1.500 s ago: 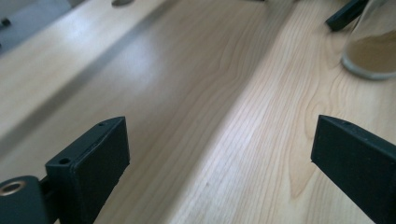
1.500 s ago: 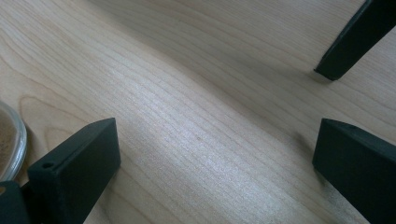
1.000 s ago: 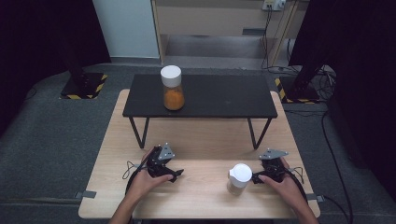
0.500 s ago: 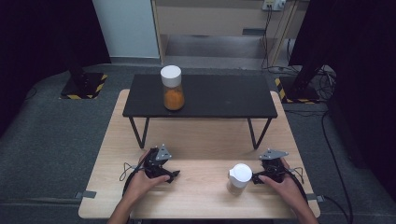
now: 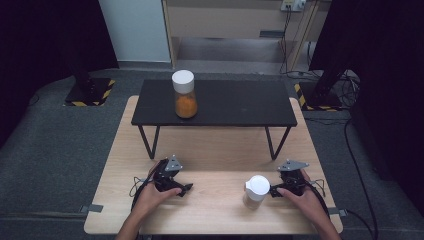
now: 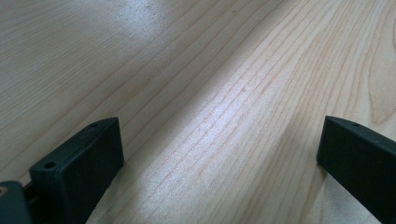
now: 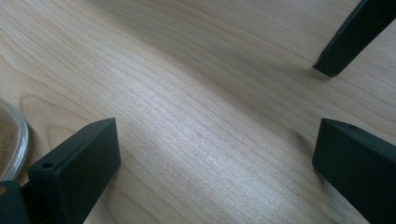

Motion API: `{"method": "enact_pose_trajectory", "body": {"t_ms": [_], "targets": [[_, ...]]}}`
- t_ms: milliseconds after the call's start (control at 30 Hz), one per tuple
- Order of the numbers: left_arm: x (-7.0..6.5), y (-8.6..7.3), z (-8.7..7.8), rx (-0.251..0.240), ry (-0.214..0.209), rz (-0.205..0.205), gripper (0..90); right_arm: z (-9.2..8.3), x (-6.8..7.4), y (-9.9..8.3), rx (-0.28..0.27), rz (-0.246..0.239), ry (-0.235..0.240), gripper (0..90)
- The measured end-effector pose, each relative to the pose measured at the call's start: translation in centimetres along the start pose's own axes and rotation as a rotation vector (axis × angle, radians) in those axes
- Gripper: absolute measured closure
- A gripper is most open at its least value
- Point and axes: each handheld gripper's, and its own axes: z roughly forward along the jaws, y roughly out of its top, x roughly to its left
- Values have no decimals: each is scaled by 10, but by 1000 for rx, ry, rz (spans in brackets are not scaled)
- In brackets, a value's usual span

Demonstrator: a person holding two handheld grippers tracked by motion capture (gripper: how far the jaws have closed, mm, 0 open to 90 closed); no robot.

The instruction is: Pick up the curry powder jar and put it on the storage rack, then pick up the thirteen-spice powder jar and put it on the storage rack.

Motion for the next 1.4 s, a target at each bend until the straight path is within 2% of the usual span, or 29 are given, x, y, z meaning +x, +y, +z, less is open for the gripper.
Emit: {"method": "enact_pose_trajectory", "body": {"t_ms": [533, 733, 967, 1067, 1167, 1400], "targets": [[0, 0, 0, 1, 0, 0, 0, -1, 3, 0, 3, 12, -11, 19], [0, 0, 0, 1, 0, 0, 0, -4, 3, -2, -8, 3, -8, 47], [0, 0, 0, 1, 0, 0, 0, -21, 4, -1, -13, -13, -11, 48], [0, 0, 0, 1, 0, -1, 0, -31, 1, -3, -20, 1, -1, 49], [-1, 0, 0, 0, 1, -2, 0, -40, 3, -4, -24, -5, -5, 50], [-2, -1, -1, 1, -1, 2, 0, -53, 12, -5, -17, -44, 0, 52]]}}
